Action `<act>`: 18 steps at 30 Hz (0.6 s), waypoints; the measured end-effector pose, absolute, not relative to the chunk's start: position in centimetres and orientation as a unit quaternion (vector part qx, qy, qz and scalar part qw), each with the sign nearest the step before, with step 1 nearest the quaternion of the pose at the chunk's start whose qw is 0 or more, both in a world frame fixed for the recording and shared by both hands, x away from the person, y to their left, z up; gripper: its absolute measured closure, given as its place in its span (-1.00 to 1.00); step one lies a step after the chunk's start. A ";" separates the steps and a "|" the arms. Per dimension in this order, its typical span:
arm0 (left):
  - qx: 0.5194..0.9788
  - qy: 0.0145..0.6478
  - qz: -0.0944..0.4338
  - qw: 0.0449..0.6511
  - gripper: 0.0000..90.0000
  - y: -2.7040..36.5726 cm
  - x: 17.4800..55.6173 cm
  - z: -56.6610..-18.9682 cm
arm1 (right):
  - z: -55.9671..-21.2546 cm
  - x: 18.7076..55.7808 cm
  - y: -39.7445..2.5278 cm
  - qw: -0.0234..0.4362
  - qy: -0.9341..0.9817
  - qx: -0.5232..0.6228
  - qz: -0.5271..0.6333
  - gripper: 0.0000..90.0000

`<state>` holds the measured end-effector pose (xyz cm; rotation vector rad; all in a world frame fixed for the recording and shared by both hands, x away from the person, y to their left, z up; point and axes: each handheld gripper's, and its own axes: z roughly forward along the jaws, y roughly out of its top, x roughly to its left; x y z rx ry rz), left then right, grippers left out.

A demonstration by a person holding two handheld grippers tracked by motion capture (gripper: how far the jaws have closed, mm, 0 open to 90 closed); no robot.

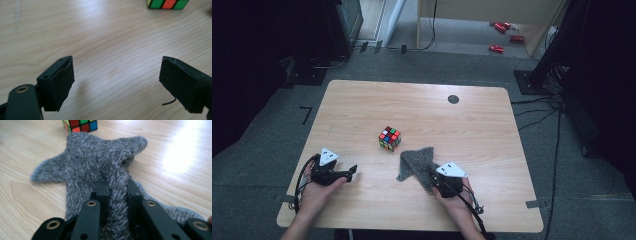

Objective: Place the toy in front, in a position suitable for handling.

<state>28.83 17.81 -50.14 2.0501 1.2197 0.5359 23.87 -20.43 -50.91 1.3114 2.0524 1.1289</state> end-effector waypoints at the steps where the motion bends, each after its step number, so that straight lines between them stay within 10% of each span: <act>1: 0.787 0.468 0.202 0.347 -0.70 17.4 28.9 -50.0 | -50.9 23.9 -20.4 0.227 0.745 0.476 0.410 0.76; 18: 0.788 0.449 0.184 0.379 -0.70 11.3 31.8 -49.1 | -49.6 24.3 -26.3 0.259 0.704 0.523 0.404 0.75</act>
